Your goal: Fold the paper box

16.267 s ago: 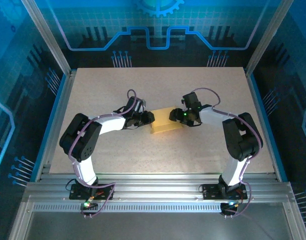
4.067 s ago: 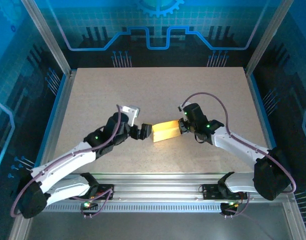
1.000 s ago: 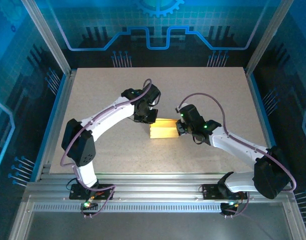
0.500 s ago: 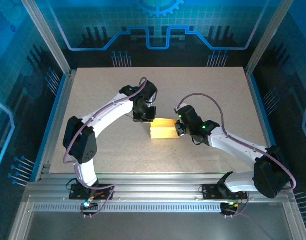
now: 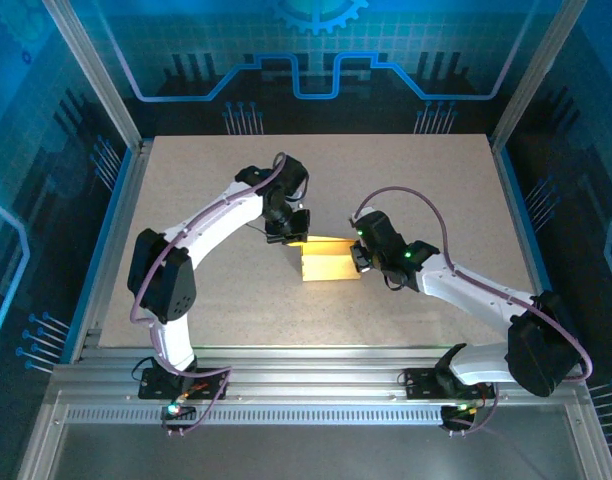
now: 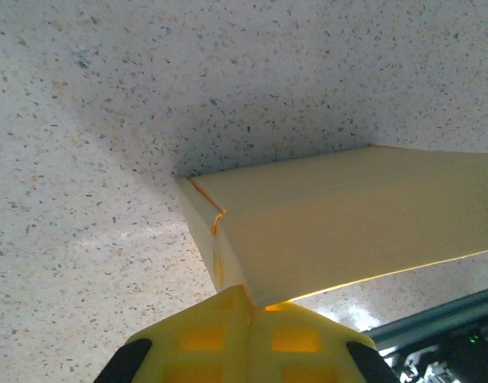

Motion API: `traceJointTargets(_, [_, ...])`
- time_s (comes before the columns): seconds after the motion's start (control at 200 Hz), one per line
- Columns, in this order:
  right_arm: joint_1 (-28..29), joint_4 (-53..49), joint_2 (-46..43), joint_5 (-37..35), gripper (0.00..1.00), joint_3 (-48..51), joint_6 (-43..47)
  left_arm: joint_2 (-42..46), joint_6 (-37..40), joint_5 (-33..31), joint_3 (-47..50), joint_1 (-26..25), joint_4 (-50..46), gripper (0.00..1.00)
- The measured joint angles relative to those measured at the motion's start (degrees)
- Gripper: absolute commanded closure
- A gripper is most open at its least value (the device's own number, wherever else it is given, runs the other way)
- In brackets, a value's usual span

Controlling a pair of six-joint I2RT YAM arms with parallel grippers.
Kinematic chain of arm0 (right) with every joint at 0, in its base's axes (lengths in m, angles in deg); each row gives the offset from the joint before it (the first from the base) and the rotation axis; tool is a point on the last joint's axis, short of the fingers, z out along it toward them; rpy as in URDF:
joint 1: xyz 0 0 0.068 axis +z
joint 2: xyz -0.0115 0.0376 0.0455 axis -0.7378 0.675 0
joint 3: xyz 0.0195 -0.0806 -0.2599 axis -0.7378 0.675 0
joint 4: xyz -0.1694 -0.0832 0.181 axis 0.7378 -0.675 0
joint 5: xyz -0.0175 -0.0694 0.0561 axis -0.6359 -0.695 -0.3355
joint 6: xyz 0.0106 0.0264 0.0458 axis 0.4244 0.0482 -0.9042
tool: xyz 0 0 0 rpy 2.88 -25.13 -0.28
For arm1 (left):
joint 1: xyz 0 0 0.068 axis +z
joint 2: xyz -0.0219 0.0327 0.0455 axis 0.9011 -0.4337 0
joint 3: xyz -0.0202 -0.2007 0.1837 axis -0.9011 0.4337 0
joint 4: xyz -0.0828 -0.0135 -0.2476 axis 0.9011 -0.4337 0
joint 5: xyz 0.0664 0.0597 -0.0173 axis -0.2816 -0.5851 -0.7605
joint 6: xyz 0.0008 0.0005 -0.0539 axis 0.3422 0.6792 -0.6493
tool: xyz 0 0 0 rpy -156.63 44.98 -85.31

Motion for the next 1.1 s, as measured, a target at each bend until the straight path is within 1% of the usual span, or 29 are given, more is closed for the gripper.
traceJointTargets(0.15, [0.0,0.0,0.0,0.0,1.0,0.0,0.0,0.0,-0.5,2.7,0.8,1.1,0.7,1.0])
traceJointTargets(0.25, [0.2,-0.2,0.0,-0.1,1.0,0.0,0.0,0.0,-1.0,2.9,1.0,1.2,1.3,1.0])
traceJointTargets(0.445, [1.6,-1.9,0.2,-1.9,1.0,0.0,-0.4,1.2,-6.0,3.5,5.4,1.5,8.0,1.0])
traceJointTargets(0.65, [3.2,-3.0,0.4,-4.0,1.0,0.0,-0.9,1.3,-9.0,3.9,6.5,1.6,10.3,1.0])
traceJointTargets(0.805, [3.7,-2.5,-0.2,-4.9,1.0,0.8,-0.8,1.5,-8.9,3.9,6.7,1.6,10.8,1.0])
traceJointTargets(0.986, [3.8,-2.0,-2.4,-5.1,1.0,1.6,-0.8,4.0,-7.0,3.9,8.4,1.3,12.7,1.0])
traceJointTargets(1.101, [4.3,-1.2,-3.0,-5.6,1.0,1.6,-0.5,5.4,-5.5,2.3,9.2,1.0,14.2,1.0])
